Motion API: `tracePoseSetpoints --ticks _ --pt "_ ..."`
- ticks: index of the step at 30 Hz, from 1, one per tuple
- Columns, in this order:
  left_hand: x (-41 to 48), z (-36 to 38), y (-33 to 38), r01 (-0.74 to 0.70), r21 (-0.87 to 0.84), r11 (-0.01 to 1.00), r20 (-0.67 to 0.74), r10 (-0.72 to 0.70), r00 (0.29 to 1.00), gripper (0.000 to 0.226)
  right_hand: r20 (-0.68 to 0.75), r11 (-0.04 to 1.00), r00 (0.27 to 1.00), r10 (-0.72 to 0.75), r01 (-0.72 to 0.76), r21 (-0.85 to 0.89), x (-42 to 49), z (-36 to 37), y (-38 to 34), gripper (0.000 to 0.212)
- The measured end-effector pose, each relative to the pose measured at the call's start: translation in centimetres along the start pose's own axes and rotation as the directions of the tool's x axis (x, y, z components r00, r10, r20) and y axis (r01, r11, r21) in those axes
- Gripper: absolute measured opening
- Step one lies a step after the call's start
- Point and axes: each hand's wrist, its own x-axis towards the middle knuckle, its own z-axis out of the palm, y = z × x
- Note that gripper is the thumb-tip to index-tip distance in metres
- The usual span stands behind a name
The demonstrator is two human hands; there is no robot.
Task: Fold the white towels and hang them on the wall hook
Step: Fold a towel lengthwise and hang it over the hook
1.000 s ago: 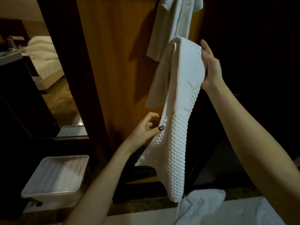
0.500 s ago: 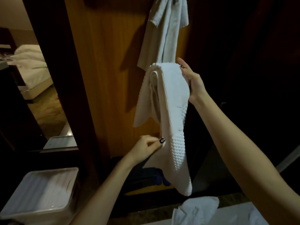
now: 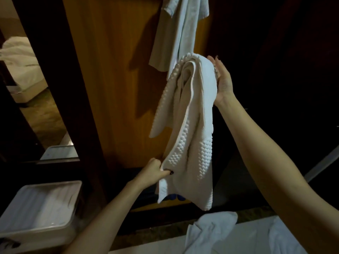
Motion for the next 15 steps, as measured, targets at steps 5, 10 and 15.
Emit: tracePoseSetpoints --ticks 5,10,15 --pt "0.7 -1.0 -2.4 0.024 0.042 0.999 -0.221 -0.014 0.975 0.029 -0.013 0.995 0.998 0.059 -0.058 0.086 0.0 -2.3 0.7 0.018" --pt "0.9 -1.6 -5.1 0.154 -0.196 0.969 -0.111 -0.178 0.978 0.036 -0.06 0.973 0.988 0.14 -0.126 0.191 -0.6 -3.6 2.5 0.023" --pt "0.4 -2.7 -6.3 0.142 -0.076 0.987 -0.262 -0.157 0.952 0.052 -0.111 0.964 0.979 0.169 -0.141 0.227 -0.7 -4.7 3.4 0.025"
